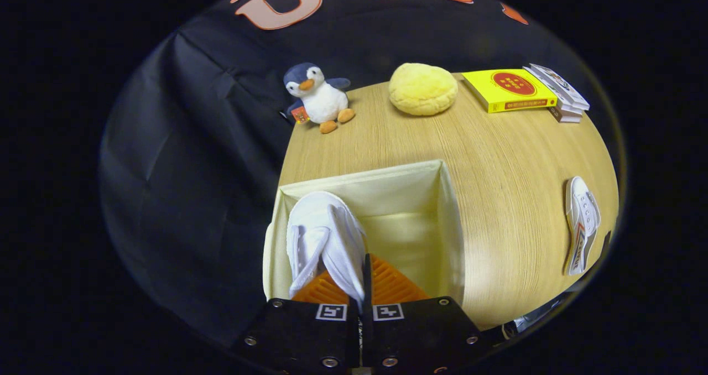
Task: Open the storage box then place both shoes into the box .Put the left shoe in first, then the right shoe, with the right side of both shoes facing outward in a uniform manner.
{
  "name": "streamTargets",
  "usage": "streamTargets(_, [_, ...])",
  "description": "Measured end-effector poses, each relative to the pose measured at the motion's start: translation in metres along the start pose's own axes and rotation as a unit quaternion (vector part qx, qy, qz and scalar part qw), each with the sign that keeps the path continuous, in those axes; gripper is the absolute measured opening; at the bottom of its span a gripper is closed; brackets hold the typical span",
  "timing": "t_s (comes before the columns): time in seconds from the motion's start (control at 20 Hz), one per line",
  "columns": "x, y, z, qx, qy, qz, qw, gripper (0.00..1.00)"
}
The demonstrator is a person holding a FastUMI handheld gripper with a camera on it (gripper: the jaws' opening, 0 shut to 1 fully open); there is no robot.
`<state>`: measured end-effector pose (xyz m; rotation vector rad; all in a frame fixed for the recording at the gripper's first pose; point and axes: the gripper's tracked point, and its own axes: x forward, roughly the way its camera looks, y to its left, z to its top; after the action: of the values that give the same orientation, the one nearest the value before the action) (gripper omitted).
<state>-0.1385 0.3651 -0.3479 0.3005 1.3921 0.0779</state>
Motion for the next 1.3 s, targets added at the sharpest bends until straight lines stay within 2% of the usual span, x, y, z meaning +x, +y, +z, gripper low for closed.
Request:
streamTargets(0.3, [0.028,0.003,-0.025,0.074,0.043,-0.03,0.996,0.03])
streamTargets(0.35, [0.035,0.005,-0.03,0.07,0.053,-0.025,0.996,0.04])
streamTargets(0.4, [0.038,0.014,-0.035,0.066,0.065,-0.005,0.996,0.04])
streamTargets(0.5, [0.034,0.029,-0.047,0.07,0.096,0.046,0.992,0.14])
streamTargets(0.55, [0.027,0.039,-0.046,0.077,0.101,0.079,0.989,0.23])
streamTargets(0.6, [0.017,0.046,-0.041,0.076,0.101,0.106,0.986,0.27])
streamTargets(0.75, [-0.012,0.042,-0.026,0.04,0.08,0.145,0.985,0.37])
streamTargets(0.9, [-0.044,0.015,-0.009,0.003,0.04,0.166,0.985,0.49])
streamTargets(1.05, [-0.073,-0.024,0.007,-0.007,0.004,0.178,0.984,0.65])
streamTargets(1.1, [-0.081,-0.042,0.013,-0.007,-0.01,0.177,0.984,0.68])
streamTargets(1.2, [-0.093,-0.086,0.028,-0.009,-0.043,0.16,0.986,0.76])
streamTargets(1.3, [-0.095,-0.143,0.037,-0.013,-0.073,0.122,0.99,0.81])
